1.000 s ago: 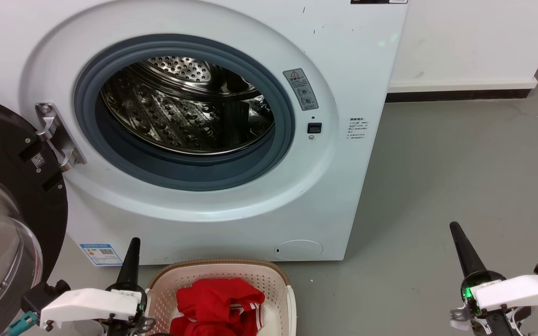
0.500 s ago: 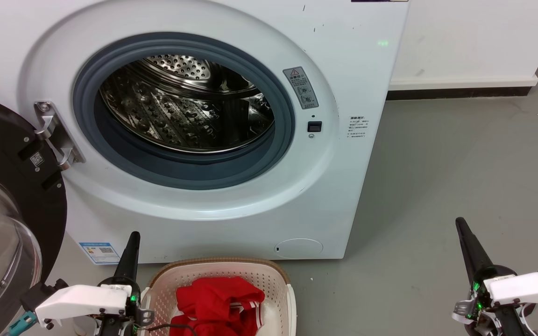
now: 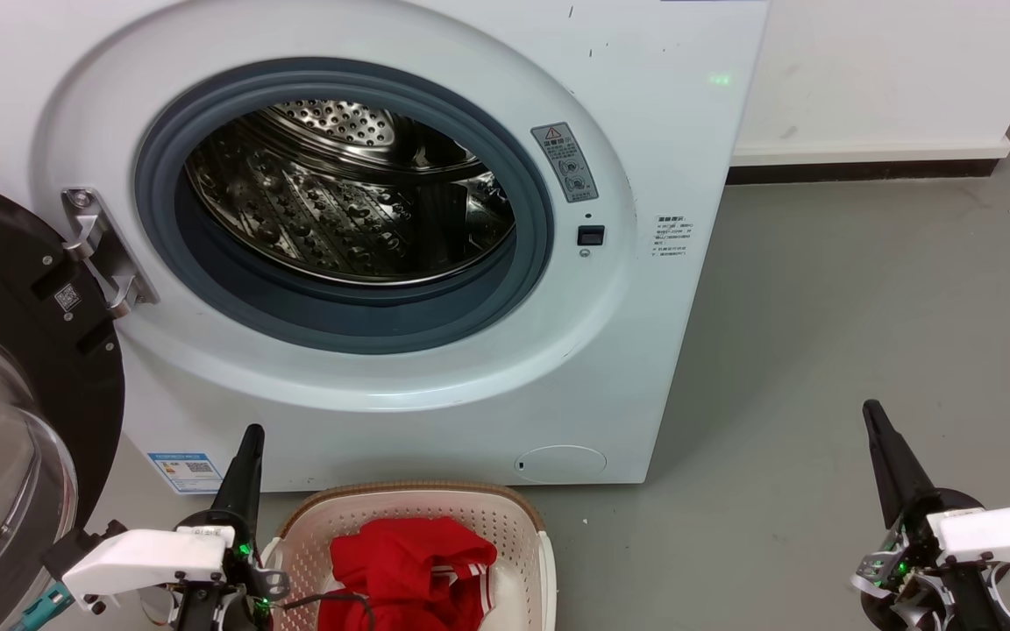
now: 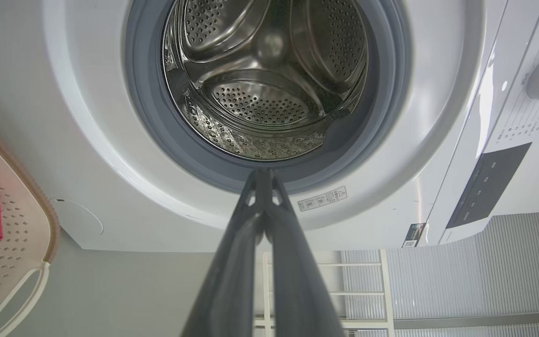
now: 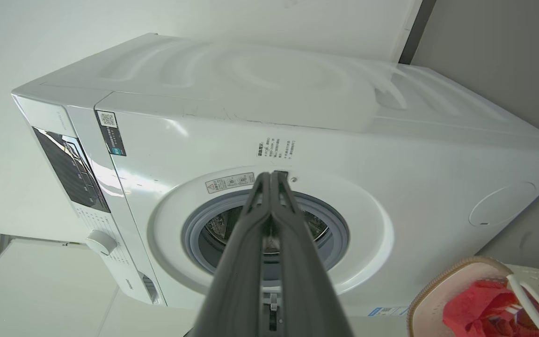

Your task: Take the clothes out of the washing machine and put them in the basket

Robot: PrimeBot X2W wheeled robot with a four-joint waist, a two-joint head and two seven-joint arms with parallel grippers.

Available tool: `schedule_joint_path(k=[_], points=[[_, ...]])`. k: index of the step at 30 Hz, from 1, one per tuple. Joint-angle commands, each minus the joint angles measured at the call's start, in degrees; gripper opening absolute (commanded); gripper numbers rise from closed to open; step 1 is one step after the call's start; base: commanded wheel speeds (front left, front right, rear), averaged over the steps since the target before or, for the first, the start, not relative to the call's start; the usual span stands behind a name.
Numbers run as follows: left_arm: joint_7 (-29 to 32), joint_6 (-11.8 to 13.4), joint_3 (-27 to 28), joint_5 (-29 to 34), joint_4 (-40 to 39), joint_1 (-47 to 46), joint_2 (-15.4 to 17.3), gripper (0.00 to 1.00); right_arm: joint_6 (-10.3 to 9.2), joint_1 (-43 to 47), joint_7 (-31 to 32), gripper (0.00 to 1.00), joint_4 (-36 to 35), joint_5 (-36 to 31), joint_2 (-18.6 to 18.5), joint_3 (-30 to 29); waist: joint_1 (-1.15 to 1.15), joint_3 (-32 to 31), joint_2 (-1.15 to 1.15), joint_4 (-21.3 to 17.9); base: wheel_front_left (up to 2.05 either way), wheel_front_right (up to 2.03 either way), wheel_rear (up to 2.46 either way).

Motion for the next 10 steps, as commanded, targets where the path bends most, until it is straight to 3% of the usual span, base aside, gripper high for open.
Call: schedule_joint_path(k=[1, 10], points=[[0.31, -0.36, 0.28, -1.43, 0.12, -0.91, -0.08, 0.00, -0.01, -1.02, 0.17, 0.00, 0.14, 1.44, 0.11, -0.30, 0.00, 0.04, 0.00, 0.00, 0.00, 0.00, 0.00], [1.21, -0.61, 0.59, -5.29, 0.45, -1.51, -0.20, 0.00, -0.02, -1.68, 0.74, 0.00, 0.83, 5.28, 0.25, -0.87, 0.00, 0.23, 0.00, -0.01, 0.00, 0.00, 0.00]])
